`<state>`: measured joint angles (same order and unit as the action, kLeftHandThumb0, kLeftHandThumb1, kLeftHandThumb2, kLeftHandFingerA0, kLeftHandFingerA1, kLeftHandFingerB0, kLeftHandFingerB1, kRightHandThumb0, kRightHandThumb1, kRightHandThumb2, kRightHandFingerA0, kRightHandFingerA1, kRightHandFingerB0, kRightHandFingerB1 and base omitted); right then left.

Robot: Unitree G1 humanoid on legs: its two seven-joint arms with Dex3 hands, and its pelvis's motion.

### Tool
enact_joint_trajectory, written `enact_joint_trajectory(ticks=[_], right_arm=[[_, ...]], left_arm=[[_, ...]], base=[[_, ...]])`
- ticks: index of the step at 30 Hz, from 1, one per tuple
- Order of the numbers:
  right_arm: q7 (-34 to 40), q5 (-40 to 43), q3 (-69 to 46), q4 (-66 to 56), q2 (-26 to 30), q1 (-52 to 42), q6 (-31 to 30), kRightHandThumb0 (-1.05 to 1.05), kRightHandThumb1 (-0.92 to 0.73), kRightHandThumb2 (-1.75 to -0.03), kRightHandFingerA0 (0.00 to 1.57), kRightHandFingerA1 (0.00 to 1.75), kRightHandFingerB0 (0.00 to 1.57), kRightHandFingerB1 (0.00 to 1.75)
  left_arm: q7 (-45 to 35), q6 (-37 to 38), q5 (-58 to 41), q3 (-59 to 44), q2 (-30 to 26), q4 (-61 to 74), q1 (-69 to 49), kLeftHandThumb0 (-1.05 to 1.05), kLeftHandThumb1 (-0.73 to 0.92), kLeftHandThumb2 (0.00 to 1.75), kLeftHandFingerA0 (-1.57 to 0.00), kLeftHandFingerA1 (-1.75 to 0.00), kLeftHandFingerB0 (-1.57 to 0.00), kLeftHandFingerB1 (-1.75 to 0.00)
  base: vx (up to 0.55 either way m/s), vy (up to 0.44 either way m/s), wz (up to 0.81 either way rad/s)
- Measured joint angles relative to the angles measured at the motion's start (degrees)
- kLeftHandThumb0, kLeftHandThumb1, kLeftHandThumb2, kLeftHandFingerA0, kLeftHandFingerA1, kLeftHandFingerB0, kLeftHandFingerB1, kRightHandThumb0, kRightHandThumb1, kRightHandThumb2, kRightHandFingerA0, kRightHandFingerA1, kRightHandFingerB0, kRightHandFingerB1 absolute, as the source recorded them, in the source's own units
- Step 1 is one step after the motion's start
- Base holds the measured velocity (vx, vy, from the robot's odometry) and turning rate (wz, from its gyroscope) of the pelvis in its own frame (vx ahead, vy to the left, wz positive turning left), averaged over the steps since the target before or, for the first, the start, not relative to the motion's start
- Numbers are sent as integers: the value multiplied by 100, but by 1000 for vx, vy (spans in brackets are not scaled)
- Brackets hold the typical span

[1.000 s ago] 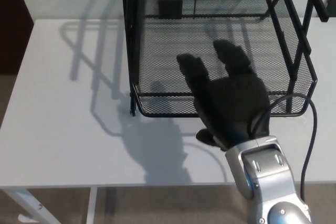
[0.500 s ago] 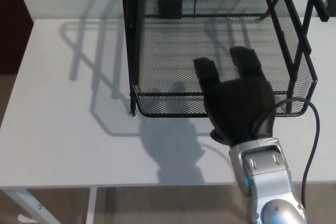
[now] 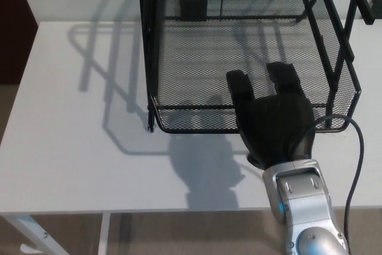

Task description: The robot walks towards a file tray kept in the middle of a desk and uses its right hand to grab a tray and pulls it out towards itself

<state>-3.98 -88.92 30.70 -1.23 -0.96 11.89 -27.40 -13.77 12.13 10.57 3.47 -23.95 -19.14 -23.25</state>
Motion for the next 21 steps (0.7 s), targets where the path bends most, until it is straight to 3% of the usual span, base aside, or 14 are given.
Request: enact_joint_trajectory(ticks=[1,2,4,5,6,8,9,12,13,17,18,19,20,21], right_arm=[[-2,11,13,-5,-1,-16,-3,-32,0,-72,5,56,0,49],[-2,29,27,-7,-6,-44,-8,-32,1,-71,6,56,0,49],[11,63,54,-5,-11,-111,-19,-32,1,-71,5,56,0,50],[22,76,66,-4,-13,-138,-23,-32,1,-71,5,56,0,49],[36,87,78,-4,-18,-163,-29,-32,1,-71,5,56,0,49],[74,103,108,-1,-31,-220,-53,-32,1,-71,5,55,0,49],[98,112,121,-2,-36,-245,-68,-32,0,-71,4,55,0,50],[168,156,150,-37,-71,-343,-89,-31,0,-71,4,54,0,50],[201,174,153,-45,-82,-370,-94,-69,-37,-52,5,43,12,34],[282,194,167,-63,-81,-449,-109,-78,-46,-54,2,45,9,34],[321,200,168,-58,-79,-465,-112,-78,-46,-54,2,45,11,34],[358,207,166,-52,-79,-476,-112,-78,-46,-55,4,42,11,33],[393,217,162,-48,-80,-487,-114,-78,-46,-55,5,41,11,33],[414,232,158,-48,-79,-496,-116,-77,-46,-55,4,41,12,33]], left_arm=[[2,0,4,7,-3,2,-3,-77,73,63,-64,-39,-48,-35],[6,0,10,16,-6,6,-3,-78,59,95,-57,-53,-42,-48],[17,-1,33,28,-12,13,0,-78,74,63,-64,-39,-47,-35],[21,-1,44,34,-16,19,1,-78,59,95,-57,-53,-42,-48],[22,-1,53,36,-20,28,2,-79,73,63,-62,-38,-47,-35],[23,-1,60,36,-24,37,5,-78,59,95,-55,-52,-43,-49],[23,-1,61,36,-26,42,4,-77,73,63,-63,-38,-47,-35],[25,-1,63,35,-28,61,-5,-77,59,94,-54,-52,-42,-49],[25,-1,63,35,-29,78,-11,-76,73,63,-63,-39,-47,-35],[26,-1,65,36,-32,102,-15,-76,72,63,-63,-39,-47,-35],[27,-1,65,36,-32,102,-10,-76,59,96,-55,-53,-39,-47],[27,-1,65,36,-32,100,-8,-75,72,63,-64,-39,-47,-35],[27,-1,66,36,-32,101,-8,-77,59,96,-55,-53,-38,-47],[27,-2,67,36,-32,105,-10,-76,73,63,-64,-39,-47,-35]], base=[[0,0,0],[0,0,0],[0,0,0],[0,0,0],[0,0,0],[0,0,0],[0,0,0],[0,0,0],[0,0,0],[0,0,0],[0,0,0],[0,0,0],[0,0,0],[0,0,0]])
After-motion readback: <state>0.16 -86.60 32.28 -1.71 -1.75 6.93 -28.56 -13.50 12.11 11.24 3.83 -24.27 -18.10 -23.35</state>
